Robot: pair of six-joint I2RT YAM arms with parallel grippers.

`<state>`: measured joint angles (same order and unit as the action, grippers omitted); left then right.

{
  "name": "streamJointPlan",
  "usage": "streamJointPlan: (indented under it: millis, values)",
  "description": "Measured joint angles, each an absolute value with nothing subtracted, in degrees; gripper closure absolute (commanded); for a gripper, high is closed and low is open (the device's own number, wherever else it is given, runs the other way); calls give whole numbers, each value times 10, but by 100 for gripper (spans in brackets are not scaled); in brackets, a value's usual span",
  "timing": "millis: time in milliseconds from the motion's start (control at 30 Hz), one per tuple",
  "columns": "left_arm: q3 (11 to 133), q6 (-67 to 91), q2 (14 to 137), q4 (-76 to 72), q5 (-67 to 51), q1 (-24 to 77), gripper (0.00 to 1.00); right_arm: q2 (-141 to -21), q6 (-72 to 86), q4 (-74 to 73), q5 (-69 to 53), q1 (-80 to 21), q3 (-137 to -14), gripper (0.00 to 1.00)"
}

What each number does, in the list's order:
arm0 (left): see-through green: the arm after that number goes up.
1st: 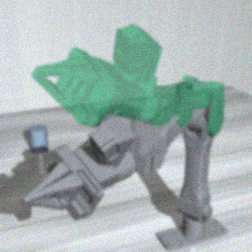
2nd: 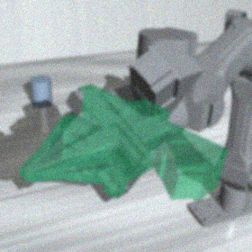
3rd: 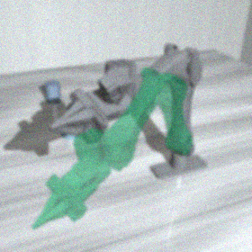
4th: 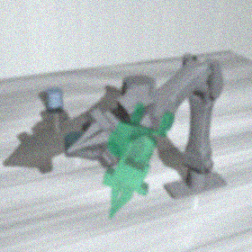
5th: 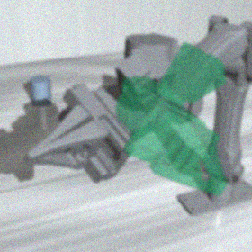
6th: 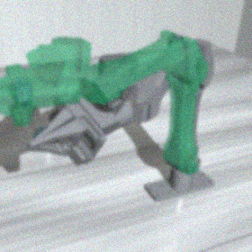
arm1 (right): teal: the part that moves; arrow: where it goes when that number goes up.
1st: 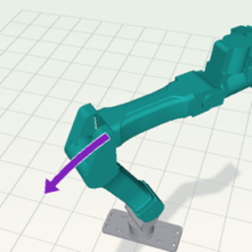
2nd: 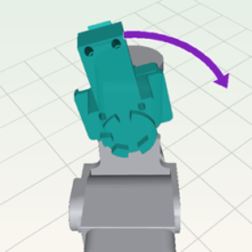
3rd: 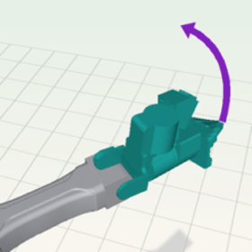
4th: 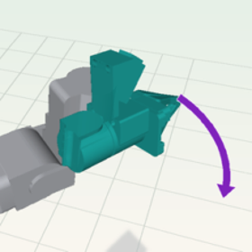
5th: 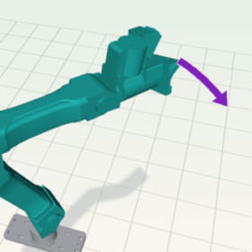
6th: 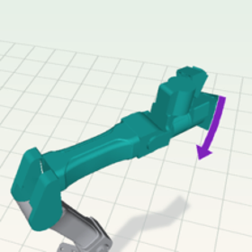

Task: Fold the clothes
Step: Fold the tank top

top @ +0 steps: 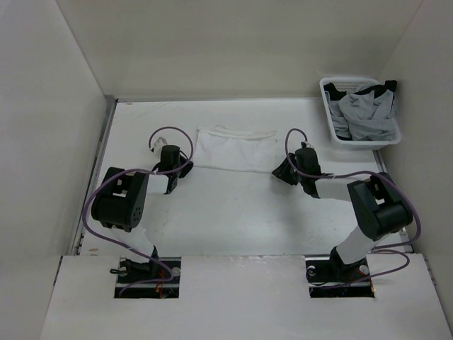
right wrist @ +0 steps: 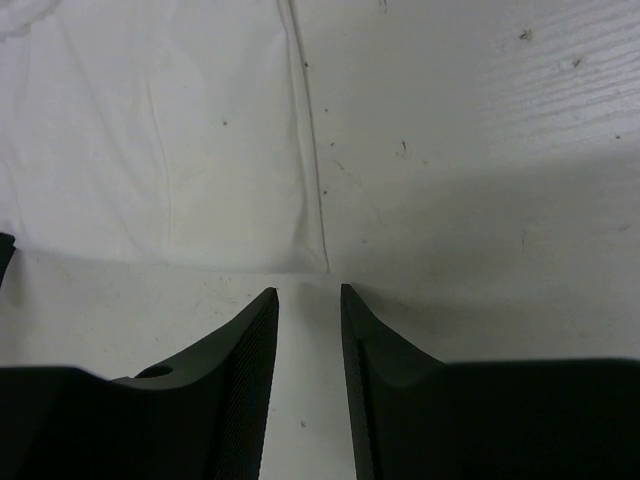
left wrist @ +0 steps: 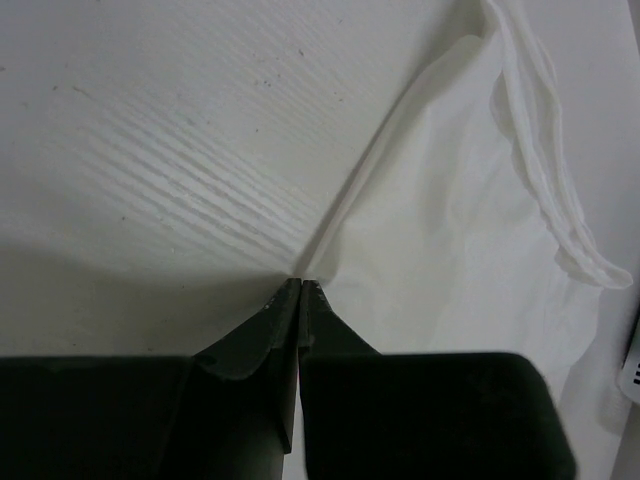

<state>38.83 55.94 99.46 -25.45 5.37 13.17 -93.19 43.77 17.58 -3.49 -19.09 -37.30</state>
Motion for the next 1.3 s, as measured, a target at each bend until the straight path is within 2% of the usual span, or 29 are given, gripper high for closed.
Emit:
streamJointPlan:
  millis: [67,367,600,733,867,1000,1100,1200,1300]
  values:
    - [378,559,983,-253,54,132,100,-942,442,177,-35,-191,-381,70]
    - [355,560,952,-250,54,132,100,-990,459,185,-35,-191,-420,97]
    - [340,564,912,-234,43,131,100,-974,458,185,-23,-195,-409,100]
    - [319,564,787,-187,39,132,100,-873,446,165,-10,-212,-374,100]
    - [316,557,616,-120,38,133,100,-697,425,104,14,-253,-356,100]
    - [323,550,457,-22,42,146,100,-496,406,7,62,-332,-359,100]
    - [355,544,360,77,52,178,100,-387,403,-93,111,-413,-383,100]
    - [397,544,303,146,70,219,100,-335,406,-182,169,-495,-436,100]
    - [423,545,282,173,91,255,100,-336,407,-225,215,-545,-475,100]
